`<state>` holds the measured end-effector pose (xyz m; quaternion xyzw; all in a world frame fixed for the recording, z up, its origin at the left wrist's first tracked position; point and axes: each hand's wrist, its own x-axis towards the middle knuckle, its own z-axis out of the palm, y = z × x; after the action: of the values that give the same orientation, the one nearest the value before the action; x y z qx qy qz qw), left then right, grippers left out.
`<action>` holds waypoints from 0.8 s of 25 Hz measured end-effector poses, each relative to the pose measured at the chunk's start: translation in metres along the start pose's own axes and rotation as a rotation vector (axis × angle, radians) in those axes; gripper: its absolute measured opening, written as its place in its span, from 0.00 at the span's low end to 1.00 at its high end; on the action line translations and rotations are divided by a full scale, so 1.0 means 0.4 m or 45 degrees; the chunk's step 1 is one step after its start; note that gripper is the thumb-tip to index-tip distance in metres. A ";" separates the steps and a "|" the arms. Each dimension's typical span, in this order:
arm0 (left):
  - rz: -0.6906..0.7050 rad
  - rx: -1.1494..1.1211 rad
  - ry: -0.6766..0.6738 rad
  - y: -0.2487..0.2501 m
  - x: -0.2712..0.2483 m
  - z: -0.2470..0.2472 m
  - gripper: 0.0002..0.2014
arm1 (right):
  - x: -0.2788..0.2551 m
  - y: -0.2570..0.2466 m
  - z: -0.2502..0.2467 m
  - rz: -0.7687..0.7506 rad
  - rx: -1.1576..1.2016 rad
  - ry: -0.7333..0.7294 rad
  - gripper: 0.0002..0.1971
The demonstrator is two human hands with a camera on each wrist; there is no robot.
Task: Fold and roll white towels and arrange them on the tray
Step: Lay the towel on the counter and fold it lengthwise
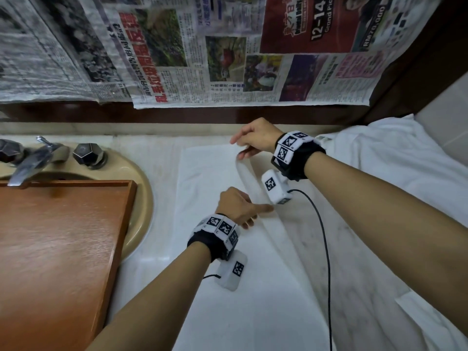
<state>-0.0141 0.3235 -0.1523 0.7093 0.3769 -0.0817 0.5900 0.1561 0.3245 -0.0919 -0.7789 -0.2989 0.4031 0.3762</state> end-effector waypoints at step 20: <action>-0.153 -0.149 0.547 -0.183 -0.006 -0.260 0.21 | 0.174 -0.046 0.229 -0.208 -0.819 0.326 0.13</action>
<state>-0.0963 0.4174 -0.1775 0.6512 0.5395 0.0585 0.5305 0.1096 0.4196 -0.1407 -0.8752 -0.4223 0.1561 0.1769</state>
